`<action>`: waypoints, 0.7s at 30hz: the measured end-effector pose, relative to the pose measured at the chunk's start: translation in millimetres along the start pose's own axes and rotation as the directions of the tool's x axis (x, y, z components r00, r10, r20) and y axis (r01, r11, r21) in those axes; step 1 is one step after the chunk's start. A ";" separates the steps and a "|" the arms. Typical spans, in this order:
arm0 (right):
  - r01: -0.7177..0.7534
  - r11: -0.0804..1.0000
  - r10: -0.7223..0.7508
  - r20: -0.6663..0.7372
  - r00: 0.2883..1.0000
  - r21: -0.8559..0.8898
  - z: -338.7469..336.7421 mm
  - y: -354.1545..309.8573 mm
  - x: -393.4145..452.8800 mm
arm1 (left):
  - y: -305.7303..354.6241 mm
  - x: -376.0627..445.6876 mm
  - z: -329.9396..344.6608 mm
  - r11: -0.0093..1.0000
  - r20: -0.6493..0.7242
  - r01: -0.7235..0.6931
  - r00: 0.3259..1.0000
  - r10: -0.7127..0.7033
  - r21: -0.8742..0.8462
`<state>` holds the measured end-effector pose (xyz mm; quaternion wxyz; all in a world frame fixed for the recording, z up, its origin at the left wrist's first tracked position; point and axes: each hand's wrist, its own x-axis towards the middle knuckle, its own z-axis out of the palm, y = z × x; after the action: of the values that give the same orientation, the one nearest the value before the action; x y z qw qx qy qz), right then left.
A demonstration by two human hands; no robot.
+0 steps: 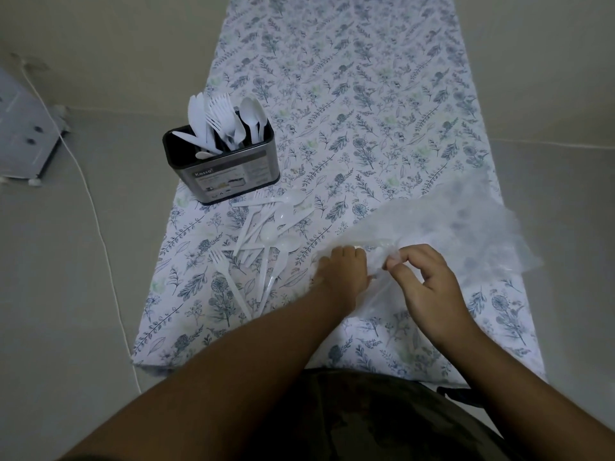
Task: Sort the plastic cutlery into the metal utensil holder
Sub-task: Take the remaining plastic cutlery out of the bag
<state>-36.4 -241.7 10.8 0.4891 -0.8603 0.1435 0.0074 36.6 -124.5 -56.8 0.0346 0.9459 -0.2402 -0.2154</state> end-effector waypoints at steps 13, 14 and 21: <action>-0.019 0.999 0.018 -0.027 0.999 -0.034 -10.1 0.5 5.8 | 2.3 -7.8 -13.5 0.968 0.136 0.054 0.990 -0.021 -0.247; -0.011 0.998 0.010 -0.025 1.000 -0.055 -10.4 0.0 5.7 | -0.7 -11.5 -13.2 0.957 0.133 0.057 0.991 -0.019 -0.284; 0.116 0.965 -0.122 -0.011 0.993 -0.234 -2.6 -5.6 7.3 | -30.1 -45.0 -4.8 0.931 0.110 0.078 0.993 -0.041 -0.355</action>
<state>-28.3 -242.9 15.7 0.3825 -0.9188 0.0961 -0.0160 16.3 -77.1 -40.0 0.1880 0.9185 -0.1693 -0.3038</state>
